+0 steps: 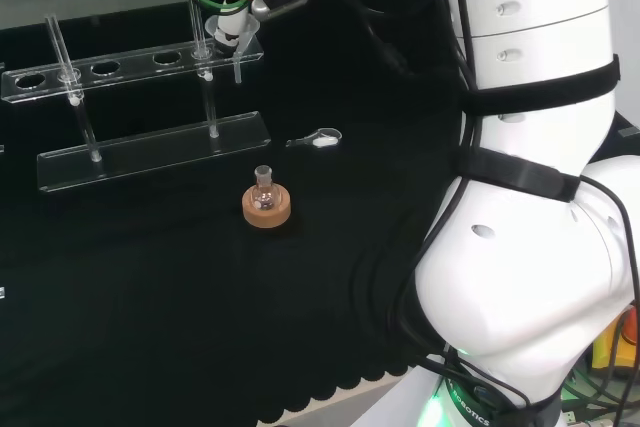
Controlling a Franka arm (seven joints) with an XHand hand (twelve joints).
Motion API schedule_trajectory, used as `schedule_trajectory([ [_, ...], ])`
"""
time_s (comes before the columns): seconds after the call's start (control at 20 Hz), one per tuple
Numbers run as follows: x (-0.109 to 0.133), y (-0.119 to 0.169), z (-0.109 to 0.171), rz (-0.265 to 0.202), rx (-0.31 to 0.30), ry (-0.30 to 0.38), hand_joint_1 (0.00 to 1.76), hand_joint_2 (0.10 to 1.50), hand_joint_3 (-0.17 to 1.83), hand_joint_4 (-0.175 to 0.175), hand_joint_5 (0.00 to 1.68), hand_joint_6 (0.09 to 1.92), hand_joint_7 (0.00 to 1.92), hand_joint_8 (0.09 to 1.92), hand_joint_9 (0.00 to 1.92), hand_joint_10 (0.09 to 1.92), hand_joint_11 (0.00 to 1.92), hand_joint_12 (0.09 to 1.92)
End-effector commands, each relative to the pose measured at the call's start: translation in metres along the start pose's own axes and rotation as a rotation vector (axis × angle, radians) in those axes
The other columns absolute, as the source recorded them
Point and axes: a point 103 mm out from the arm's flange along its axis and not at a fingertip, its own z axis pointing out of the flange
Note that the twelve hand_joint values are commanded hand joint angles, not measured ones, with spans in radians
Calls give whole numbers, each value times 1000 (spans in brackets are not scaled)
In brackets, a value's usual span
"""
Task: Pick up the funnel from the transparent funnel stand.
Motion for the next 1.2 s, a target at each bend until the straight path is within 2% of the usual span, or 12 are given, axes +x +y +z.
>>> schedule_trajectory([
  [0.05, -9, 4, 2, -13, 7, 5, 730, 781, 202, -64, 109, 87, 0, 404, 115, 902, 271, 1477],
  [0.2, -1, 9, 1, -8, 17, -7, 732, 764, 239, -64, 117, 87, 0, 411, 124, 893, 275, 1471],
  [0.3, -6, 10, 2, -15, 13, -2, 732, 760, 250, -65, 124, 87, 0, 414, 130, 892, 278, 1471],
  [0.45, 5, 13, 2, -19, 17, -27, 733, 738, 298, -66, 133, 87, 0, 425, 146, 884, 284, 1466],
  [0.55, -5, 14, 4, -28, 15, -15, 732, 733, 310, -66, 135, 87, 0, 428, 153, 883, 285, 1466],
  [0.75, 7, 16, 6, -5, 21, -49, 732, 728, 323, -66, 137, 87, 0, 435, 172, 885, 290, 1466],
  [0.95, 9, 19, 6, 4, 28, -53, 733, 703, 384, -67, 147, 87, 0, 484, 238, 853, 296, 1463],
  [1.05, 5, 20, 6, 1, 6, -59, 734, 695, 411, -70, 161, 87, 0, 545, 288, 834, 298, 1464],
  [1.15, 5, 20, 6, -1, -36, -108, 735, 689, 438, -73, 192, 87, 22, 612, 346, 801, 303, 1462],
  [1.2, 4, 20, 5, 2, -54, -115, 744, 689, 461, -75, 249, 87, 110, 657, 433, 766, 324, 1447],
])
